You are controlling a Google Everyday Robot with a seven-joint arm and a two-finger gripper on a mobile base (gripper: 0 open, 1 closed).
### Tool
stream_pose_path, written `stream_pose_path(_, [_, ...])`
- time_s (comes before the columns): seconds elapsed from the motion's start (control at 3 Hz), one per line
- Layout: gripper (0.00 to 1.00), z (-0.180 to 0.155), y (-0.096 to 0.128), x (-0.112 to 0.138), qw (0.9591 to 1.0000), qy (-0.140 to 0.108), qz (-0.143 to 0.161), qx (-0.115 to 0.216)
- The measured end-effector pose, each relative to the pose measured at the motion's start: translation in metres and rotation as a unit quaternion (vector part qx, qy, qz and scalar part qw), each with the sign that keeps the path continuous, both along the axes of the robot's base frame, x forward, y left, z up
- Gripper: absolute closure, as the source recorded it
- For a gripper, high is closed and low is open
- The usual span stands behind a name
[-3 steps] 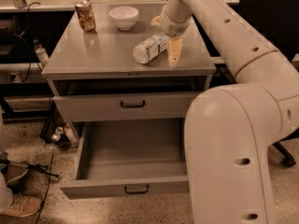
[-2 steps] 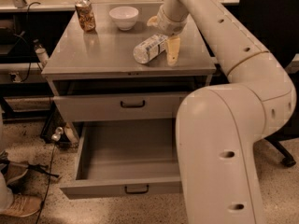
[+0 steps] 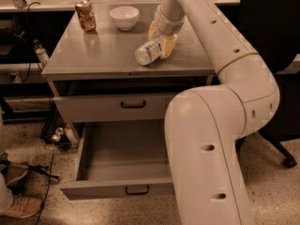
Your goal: Place blue plastic bottle into middle drawer
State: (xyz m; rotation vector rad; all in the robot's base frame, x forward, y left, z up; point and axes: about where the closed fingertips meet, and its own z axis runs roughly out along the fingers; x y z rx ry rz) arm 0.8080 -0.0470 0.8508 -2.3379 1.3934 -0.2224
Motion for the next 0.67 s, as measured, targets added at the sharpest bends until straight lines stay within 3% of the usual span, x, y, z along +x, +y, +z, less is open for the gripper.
stream_pose_path(0.67, [0.87, 0.0087, -0.0025, -0.0079, 0.9998, 0.014, -0.014, 0.008])
